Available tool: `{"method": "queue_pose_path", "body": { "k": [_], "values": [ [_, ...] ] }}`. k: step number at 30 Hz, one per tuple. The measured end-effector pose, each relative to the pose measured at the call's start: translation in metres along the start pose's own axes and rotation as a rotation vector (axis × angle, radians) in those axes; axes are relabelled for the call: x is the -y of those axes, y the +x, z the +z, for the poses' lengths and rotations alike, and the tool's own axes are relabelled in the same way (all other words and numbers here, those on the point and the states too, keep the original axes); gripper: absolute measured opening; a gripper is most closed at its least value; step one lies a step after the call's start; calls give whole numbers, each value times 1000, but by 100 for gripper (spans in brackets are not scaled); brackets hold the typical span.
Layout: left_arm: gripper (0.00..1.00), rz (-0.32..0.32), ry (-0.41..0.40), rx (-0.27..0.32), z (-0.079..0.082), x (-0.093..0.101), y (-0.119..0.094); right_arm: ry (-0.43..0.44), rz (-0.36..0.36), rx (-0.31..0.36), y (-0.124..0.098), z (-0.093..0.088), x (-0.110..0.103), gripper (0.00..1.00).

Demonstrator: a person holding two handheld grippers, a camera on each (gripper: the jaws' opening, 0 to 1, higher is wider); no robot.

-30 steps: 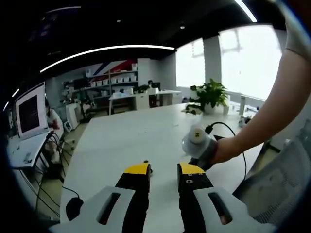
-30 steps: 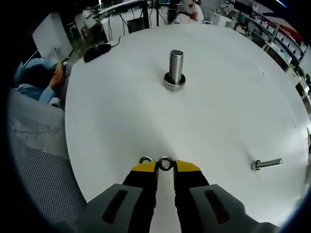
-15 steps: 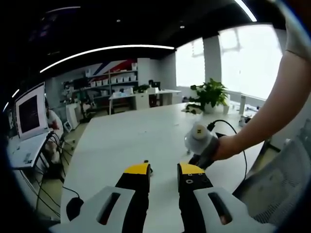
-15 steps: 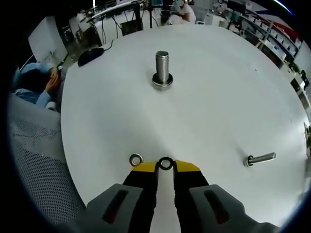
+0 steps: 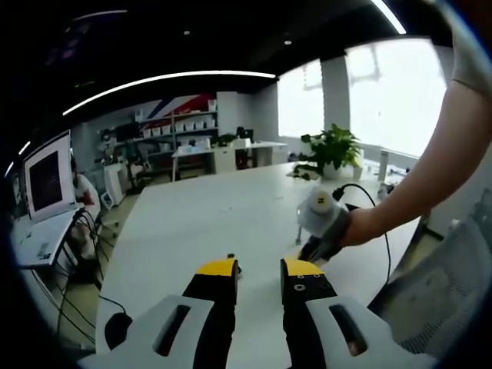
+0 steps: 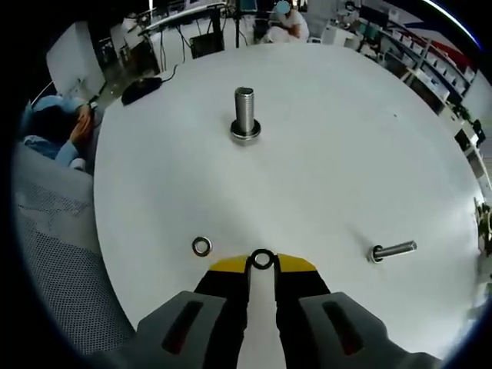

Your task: Place the washer onto the threaded stud by aligning its center hole with the stud, sliding it down to the base, and recovering from edge contact or off-axis alignment until the washer reaches the visible bottom stop.

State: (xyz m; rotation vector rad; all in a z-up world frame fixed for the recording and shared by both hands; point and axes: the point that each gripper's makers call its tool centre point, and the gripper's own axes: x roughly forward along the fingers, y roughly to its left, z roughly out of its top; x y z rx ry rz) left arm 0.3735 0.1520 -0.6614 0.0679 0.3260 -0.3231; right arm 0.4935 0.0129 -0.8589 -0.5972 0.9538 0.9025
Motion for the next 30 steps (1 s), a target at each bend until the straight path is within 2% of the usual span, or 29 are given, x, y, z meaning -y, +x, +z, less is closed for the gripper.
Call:
{"method": "queue_pose_path", "body": {
  "k": [10, 18, 30],
  "values": [
    [20, -1, 0, 3, 0, 0, 0, 77, -62, 50, -22, 4, 37, 13],
    [20, -4, -2, 4, 1, 1, 0, 77, -112, 74, -38, 10, 63, 13],
    [20, -3, 1, 3, 1, 1, 0, 60, -160, 70, -49, 11, 87, 13]
  ]
}}
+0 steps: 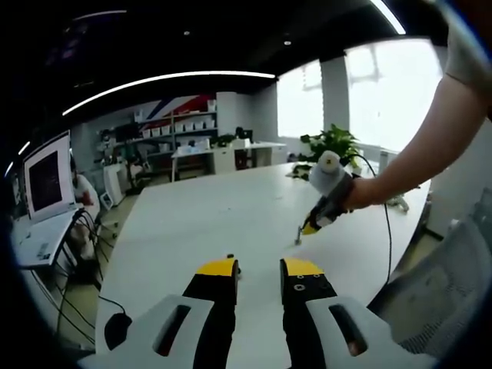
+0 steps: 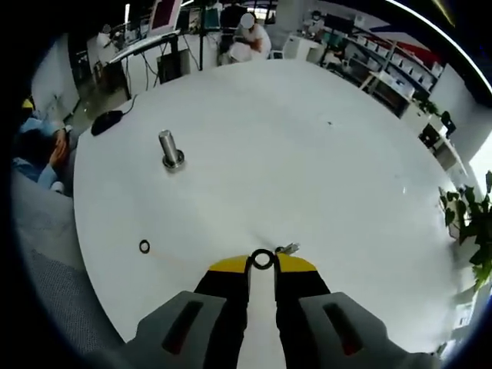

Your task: Place the washer onto the threaded stud by aligning its center hole with the stud, sliding it down to the base, and recovering from edge contact or off-axis alignment until the washer reaches the visible bottom stop.

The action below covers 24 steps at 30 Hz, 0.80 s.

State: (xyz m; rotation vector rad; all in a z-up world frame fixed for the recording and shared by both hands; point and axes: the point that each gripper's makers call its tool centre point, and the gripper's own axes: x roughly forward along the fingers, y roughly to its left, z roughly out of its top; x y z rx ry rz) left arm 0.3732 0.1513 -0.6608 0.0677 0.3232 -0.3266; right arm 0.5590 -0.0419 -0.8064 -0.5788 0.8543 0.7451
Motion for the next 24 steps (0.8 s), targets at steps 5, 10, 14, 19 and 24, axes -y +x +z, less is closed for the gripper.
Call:
{"method": "queue_pose_path", "body": {
  "k": [5, 10, 14, 19, 24],
  "values": [
    [20, -1, 0, -3, -1, 0, 0, -17, -9, 5, 0, 5, 5, 13],
    [20, 0, 1, -5, -1, 0, 0, -32, -24, -1, 2, 7, 12, 13],
    [20, 2, 2, -7, -2, 0, 0, -40, -35, 1, 4, 11, 16, 13],
    [20, 4, 1, -9, -2, -1, 0, -48, -33, -13, 7, 11, 20, 13],
    [20, 7, 0, -11, -2, -1, 0, -39, -28, -30, 10, 7, 23, 13]
  ]
}}
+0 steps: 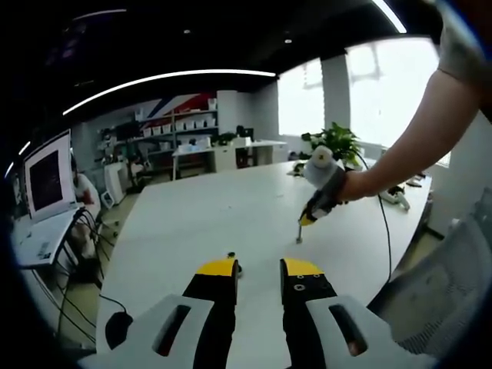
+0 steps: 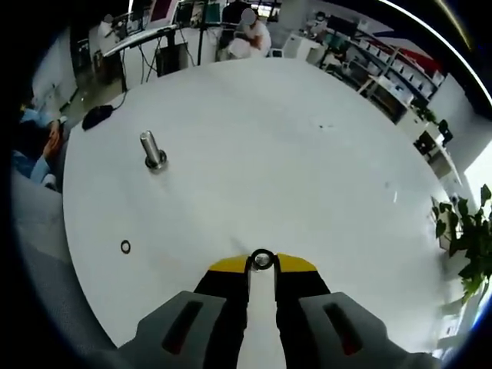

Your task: Place the washer onto the threaded stud by aligning its center hole with the stud, sliding it down to the base, and recovering from edge contact or off-axis alignment until the washer reaches the visible bottom stop.

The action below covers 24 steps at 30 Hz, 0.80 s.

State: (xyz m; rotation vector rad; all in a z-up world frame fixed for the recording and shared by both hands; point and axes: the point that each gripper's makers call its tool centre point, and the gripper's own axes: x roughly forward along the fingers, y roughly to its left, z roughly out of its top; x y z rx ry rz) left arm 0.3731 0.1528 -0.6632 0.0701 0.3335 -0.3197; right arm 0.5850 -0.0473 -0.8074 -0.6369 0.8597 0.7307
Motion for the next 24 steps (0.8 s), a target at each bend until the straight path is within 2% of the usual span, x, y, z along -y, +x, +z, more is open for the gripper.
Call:
{"method": "queue_pose_path", "body": {
  "k": [24],
  "values": [
    [20, 0, -1, -8, -2, 0, 0, 19, 14, -36, 9, -6, 2, 14]
  ]
}}
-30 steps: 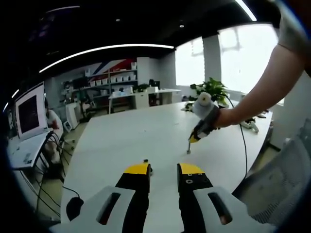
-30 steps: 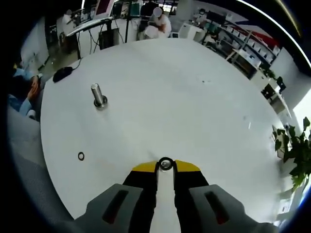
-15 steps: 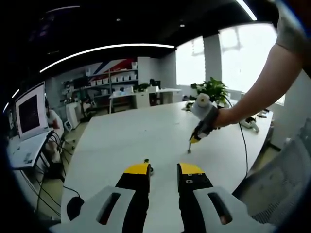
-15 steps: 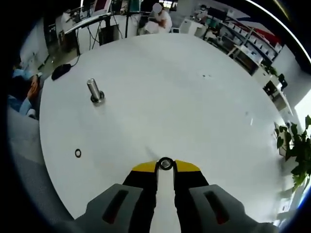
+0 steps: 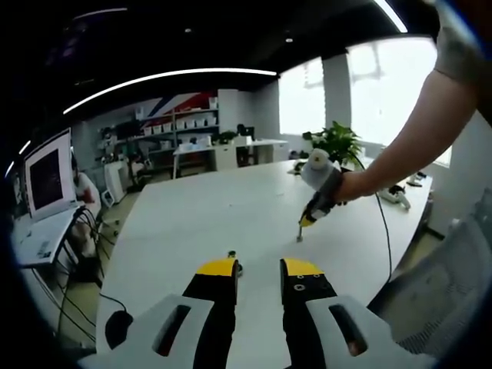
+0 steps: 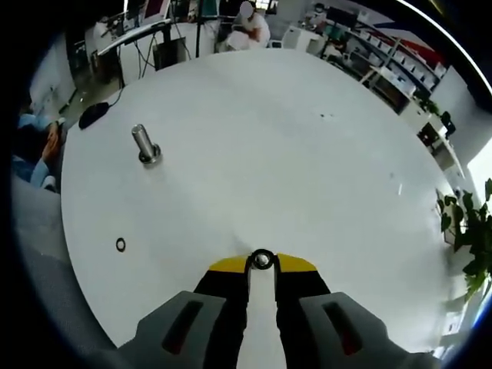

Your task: Place the washer onto the threaded stud by aligning its center hole with the stud, sliding it down to the base, and recovering from edge contact or off-axis alignment until the washer reaches the visible bottom stop.

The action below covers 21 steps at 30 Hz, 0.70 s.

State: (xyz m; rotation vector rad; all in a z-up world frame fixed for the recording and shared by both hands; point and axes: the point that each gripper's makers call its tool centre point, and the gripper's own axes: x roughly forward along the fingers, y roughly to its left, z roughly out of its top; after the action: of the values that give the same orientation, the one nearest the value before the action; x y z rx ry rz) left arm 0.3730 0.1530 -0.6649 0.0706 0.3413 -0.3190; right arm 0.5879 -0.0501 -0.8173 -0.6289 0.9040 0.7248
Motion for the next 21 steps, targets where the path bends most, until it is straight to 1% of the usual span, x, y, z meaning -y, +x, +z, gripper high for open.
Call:
{"method": "queue_pose_path", "body": {
  "k": [7, 9, 14, 17, 21],
  "values": [
    [20, -3, -1, -5, -1, 1, 0, 24, 11, -2, 1, 0, -1, 14],
    [20, -3, -2, -4, -1, 1, 0, 18, 17, -15, 2, -2, -2, 14],
    [20, -2, -2, -3, -1, 0, 0, -4, 15, -16, 4, -4, -3, 15],
    [20, -1, -2, -5, -1, 0, 0, -3, 16, -13, -2, -3, -9, 15],
    [20, -1, 1, -4, -1, 1, 0, -2, 10, -5, -3, -1, -6, 16]
  ]
}}
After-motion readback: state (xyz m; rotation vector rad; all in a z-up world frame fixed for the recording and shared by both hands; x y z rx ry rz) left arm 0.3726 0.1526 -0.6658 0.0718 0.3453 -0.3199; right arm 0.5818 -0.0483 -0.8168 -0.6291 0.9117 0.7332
